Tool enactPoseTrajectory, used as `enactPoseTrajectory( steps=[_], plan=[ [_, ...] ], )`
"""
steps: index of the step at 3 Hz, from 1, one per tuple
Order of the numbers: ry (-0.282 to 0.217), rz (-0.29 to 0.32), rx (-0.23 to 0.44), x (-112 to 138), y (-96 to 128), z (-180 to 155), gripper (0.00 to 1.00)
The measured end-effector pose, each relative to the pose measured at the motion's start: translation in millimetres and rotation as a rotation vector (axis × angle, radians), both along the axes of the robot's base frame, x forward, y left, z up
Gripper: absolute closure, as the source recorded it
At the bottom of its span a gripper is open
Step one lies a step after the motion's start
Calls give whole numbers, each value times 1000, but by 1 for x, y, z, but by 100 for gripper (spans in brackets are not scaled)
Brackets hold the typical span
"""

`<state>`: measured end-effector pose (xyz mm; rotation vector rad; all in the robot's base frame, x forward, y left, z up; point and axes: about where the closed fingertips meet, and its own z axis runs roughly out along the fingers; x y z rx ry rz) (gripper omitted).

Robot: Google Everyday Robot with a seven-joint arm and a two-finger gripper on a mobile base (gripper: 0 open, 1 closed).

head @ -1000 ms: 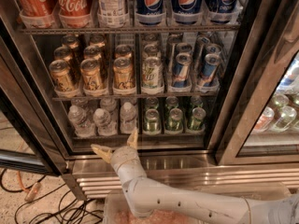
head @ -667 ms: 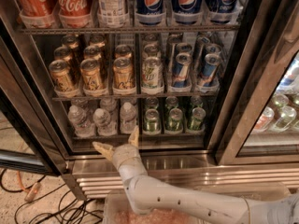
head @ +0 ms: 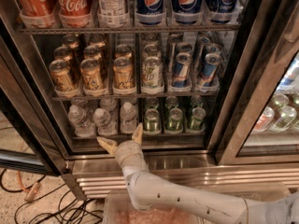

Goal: Pick water bottle from middle shelf of fridge

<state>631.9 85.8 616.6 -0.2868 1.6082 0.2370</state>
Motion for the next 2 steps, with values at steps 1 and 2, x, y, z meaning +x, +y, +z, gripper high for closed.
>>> enactPoseTrajectory(
  steps=[1,2],
  plan=[
    [-2,-26,1,5,-7,-1,10],
    [-2,-26,1,5,-7,-1,19]
  ],
)
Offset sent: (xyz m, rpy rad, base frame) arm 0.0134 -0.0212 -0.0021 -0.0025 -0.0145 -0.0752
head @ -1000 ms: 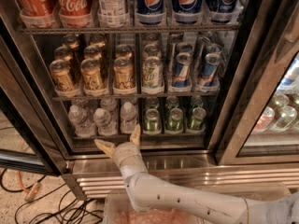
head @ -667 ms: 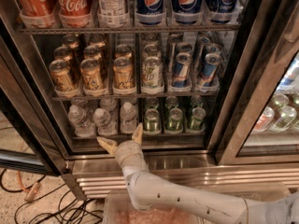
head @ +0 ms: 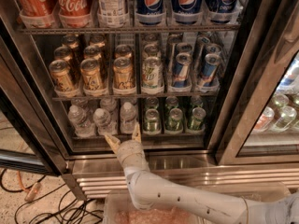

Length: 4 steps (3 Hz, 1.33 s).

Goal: Pick water bottle from middle shelf of fridge

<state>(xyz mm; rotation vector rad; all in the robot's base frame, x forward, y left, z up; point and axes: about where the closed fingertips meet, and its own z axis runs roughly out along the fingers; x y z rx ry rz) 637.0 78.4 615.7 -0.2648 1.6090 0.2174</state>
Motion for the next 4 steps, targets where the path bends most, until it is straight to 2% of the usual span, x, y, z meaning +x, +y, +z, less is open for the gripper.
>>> enactPoseTrajectory(
  steps=[4],
  plan=[
    [-29,-63,0,24,-14,1,28]
  ],
)
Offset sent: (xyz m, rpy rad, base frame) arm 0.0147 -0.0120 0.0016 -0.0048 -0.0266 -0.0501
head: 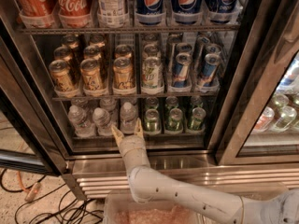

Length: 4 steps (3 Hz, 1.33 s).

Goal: Pick water bottle from middle shelf of fridge

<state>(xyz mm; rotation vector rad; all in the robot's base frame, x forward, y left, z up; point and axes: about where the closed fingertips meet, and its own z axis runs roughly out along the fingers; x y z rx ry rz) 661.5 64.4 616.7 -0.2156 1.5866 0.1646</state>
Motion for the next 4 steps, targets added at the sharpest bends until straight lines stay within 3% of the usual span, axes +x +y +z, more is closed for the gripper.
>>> enactPoseTrajectory(
  steps=[3,4],
  plan=[
    [-7,-32,2,18,-5,-2,29],
    [-12,-39,2,25,-6,-1,47]
  ],
)
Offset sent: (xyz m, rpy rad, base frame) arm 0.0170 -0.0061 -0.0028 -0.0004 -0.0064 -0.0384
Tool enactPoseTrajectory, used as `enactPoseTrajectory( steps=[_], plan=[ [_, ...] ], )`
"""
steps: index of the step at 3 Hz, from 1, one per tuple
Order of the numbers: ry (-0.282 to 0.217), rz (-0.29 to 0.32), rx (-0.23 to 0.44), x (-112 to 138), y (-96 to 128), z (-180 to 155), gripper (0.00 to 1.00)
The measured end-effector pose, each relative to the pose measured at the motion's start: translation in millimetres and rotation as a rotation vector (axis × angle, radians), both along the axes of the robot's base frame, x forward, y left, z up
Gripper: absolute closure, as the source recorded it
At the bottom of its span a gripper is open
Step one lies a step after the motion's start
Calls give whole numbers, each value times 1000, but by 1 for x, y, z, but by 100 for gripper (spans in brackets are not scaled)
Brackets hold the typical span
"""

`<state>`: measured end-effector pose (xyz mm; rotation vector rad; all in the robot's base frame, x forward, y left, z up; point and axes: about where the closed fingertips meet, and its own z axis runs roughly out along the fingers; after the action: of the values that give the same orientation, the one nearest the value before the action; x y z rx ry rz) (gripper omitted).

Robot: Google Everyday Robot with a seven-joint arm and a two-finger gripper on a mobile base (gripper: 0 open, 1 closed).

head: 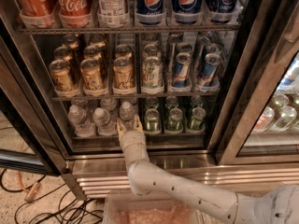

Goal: Pick water bottle from middle shelf of fridge

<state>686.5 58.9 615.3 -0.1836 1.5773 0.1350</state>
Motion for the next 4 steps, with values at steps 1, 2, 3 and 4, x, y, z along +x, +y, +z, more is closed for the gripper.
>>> enactPoseTrajectory(
  steps=[1,2,3,4],
  plan=[
    [-1,-1,0,2,0,0,71],
    [-1,-1,0,2,0,0,94],
    [-2,1,2,2,1,1,100],
    [-21,14,22,-2,8,8,100]
  ],
)
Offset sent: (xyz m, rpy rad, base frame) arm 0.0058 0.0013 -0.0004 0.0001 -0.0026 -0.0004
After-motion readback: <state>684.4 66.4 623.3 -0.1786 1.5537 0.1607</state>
